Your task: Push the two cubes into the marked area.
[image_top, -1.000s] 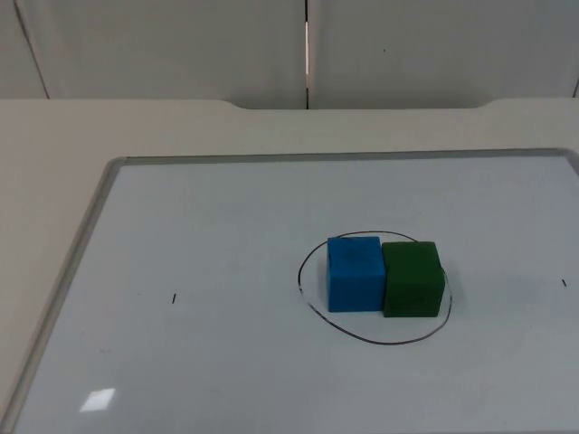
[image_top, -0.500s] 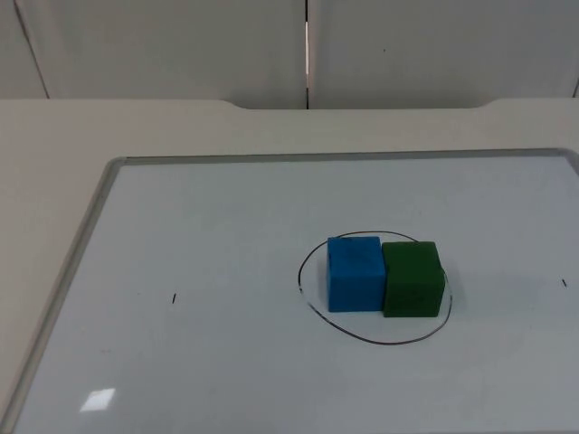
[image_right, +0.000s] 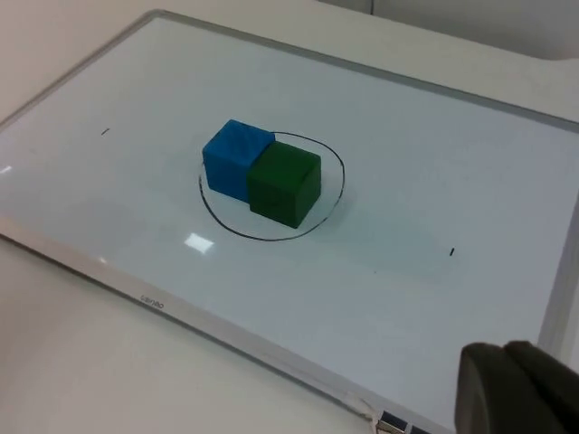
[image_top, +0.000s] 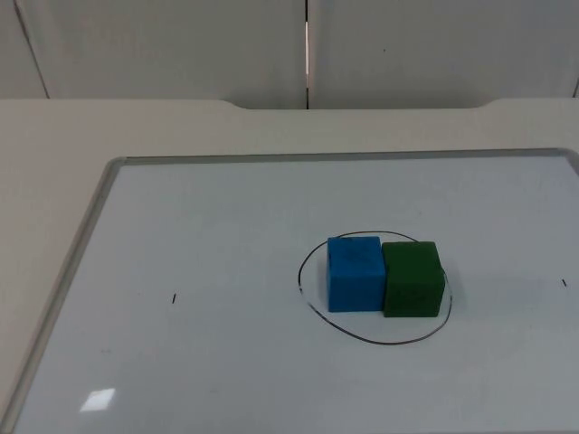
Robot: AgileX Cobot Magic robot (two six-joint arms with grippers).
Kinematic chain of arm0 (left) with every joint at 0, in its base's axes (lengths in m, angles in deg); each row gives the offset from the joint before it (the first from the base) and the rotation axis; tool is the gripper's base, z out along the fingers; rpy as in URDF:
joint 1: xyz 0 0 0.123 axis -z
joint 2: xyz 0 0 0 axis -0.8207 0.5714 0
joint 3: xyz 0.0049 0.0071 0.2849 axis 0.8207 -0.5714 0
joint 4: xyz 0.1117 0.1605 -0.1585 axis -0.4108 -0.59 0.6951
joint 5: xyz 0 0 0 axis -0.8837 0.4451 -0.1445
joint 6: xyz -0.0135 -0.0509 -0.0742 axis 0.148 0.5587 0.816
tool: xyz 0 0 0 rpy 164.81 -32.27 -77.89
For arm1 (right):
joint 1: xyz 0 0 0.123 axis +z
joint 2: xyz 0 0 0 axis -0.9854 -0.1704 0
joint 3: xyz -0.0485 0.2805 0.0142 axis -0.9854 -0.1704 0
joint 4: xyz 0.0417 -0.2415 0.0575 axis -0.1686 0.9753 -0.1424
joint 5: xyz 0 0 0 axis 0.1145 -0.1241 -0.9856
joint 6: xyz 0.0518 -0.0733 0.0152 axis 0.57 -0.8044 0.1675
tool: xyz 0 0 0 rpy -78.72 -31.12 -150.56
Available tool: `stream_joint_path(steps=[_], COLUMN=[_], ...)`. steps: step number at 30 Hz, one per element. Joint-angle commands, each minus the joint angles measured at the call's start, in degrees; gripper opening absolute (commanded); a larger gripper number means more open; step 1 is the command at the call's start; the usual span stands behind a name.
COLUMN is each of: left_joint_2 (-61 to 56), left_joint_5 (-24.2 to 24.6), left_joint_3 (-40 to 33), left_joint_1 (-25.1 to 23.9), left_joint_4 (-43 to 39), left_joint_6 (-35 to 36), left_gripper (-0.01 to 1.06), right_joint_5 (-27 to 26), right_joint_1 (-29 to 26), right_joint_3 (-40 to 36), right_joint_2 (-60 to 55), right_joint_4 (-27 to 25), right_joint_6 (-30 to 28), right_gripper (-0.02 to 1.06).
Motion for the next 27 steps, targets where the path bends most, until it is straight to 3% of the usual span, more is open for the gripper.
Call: stream_joint_path(steps=[1,14,17,20,21,24,26,27], left_joint_2=[-0.23,-0.23,-0.23,-0.23,-0.23,-0.23,-0.23,-0.23], left_joint_5=[-0.56,-0.56,-0.56,-0.56,-0.56,-0.56,-0.56,-0.56], left_joint_3=[-0.3,-0.3,-0.3,-0.3,-0.3,-0.3,-0.3,-0.3], left_joint_1=[-0.21,-0.21,-0.21,-0.21,-0.21,-0.21,-0.21,-0.21], left_joint_4=[-0.32,-0.32,-0.32,-0.32,-0.32,-0.32,-0.32,-0.32], left_joint_6=[-0.09,-0.09,-0.09,-0.09,-0.09,-0.09,-0.09,-0.09], left_gripper=[0.0,0.0,0.0,0.0,0.0,0.03,0.18,0.18], right_joint_5=[-0.2,-0.2,-0.2,-0.2,-0.2,-0.2,-0.2,-0.2], right_joint_1=[0.26,0.26,0.26,0.26,0.26,0.26,0.26,0.26], right_joint_3=[-0.13,-0.13,-0.13,-0.13,-0.13,-0.13,-0.13,-0.13], right_joint_2=[0.16,0.16,0.16,0.16,0.16,0.16,0.16,0.16], right_joint_4=[-0.48,0.0,0.0,0.0,0.0,0.0,0.0,0.0], right_joint_6=[-1.22,-0.96,-0.96,-0.96,-0.96,-0.69,-0.69,-0.69], right_gripper=[0.0,0.0,0.06,0.31,0.31,0.73,1.02,1.02])
